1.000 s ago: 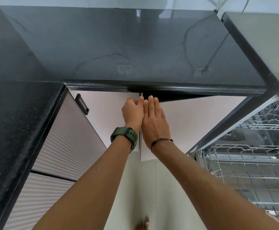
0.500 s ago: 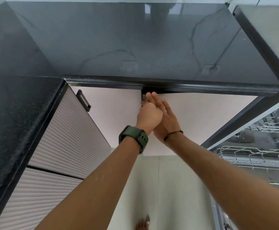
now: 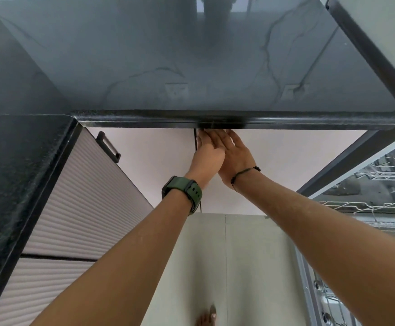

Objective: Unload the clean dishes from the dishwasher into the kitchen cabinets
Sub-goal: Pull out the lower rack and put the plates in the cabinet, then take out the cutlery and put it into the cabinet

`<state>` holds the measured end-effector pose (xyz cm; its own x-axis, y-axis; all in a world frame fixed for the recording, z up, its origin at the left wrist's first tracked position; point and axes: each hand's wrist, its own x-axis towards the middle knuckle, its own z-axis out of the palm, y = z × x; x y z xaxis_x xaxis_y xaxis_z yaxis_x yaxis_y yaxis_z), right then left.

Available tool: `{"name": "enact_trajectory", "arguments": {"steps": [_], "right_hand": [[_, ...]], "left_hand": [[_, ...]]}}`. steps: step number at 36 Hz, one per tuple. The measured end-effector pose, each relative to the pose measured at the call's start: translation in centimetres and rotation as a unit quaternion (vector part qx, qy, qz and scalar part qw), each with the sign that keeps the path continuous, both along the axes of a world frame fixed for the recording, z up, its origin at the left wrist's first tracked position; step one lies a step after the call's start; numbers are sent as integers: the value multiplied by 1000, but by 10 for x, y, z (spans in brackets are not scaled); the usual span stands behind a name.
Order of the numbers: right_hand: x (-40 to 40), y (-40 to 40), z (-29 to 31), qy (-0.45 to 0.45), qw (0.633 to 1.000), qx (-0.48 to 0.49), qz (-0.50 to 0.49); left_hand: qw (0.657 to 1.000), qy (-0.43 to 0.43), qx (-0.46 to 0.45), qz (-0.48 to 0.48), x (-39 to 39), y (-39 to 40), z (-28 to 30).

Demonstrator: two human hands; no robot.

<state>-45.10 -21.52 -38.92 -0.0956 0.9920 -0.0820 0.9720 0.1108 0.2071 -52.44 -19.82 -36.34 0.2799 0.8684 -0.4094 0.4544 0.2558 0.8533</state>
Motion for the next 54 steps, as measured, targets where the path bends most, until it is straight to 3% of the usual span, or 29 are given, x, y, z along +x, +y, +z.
{"name": "enact_trajectory", "arguments": {"steps": [13,24,35,44,49,54], "right_hand": [[0,-18,20,-2,1000,-13,7],[30,-111,58,-6,997,-14,-72],[110,-313,82,73,971,-14,-227],[203,-534,54,95,930,-51,-353],[250,-601,37,109,909,-57,-398],[305,-629,11,115,901,-72,-412]], "left_hand": [[996,32,53,-63,-23,-12,13],[979,88,116,-142,-22,-86,66],[968,55,163,-184,44,-247,90],[965,4,76,-253,142,-441,47],[953,14,45,-299,184,-503,21],[954,43,43,-294,238,-515,-13]]}}
